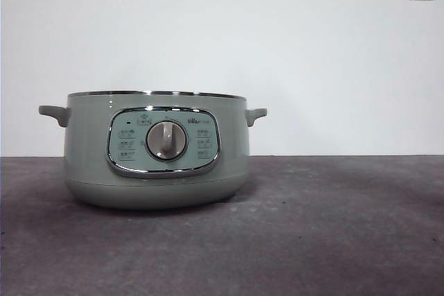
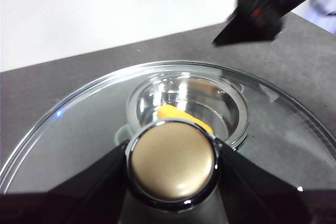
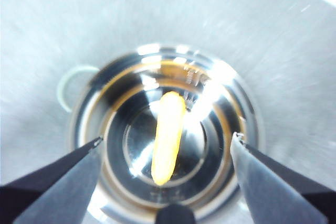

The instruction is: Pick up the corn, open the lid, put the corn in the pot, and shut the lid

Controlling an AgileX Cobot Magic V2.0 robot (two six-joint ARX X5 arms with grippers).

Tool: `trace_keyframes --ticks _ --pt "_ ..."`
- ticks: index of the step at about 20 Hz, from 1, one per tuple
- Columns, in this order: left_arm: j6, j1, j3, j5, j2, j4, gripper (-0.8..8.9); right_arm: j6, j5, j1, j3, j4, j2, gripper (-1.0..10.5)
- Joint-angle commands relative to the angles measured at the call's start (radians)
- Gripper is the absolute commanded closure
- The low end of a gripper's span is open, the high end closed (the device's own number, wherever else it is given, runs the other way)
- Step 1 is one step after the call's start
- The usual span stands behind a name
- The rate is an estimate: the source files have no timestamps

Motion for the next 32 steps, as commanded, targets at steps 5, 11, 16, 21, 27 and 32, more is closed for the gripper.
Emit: trace_keyframes --ticks 5,11,16,21,27,32 --pt "0.02 0.0 0.017 0.092 0.156 0.216 8.21 0.031 0.001 0.015 -0.437 -0.027 -0.408 5.4" --pt "-0.015 -0.054 0.017 0.13 0.397 0.473 8.21 0.092 0.066 0.015 -1.005 -0.026 -0.867 5.4" --pt "0.009 -0.191 0.017 -0.013 0.587 0.582 8.2 0.198 0.113 0.015 -1.278 -0.026 -1.178 5.4" --pt "0.016 -0.276 0.017 -0.103 0.736 0.696 8.2 0.298 0.128 0.015 -1.446 -0.026 -1.408 5.4" --pt "0.035 -0.282 0.017 -0.121 0.838 0.74 8.2 0.354 0.131 0.015 -1.501 -0.026 -1.558 5.4" --pt "0.039 -0.282 0.017 -0.141 0.873 0.758 8.2 0.352 0.131 0.015 -1.503 -0.026 -1.566 5.4"
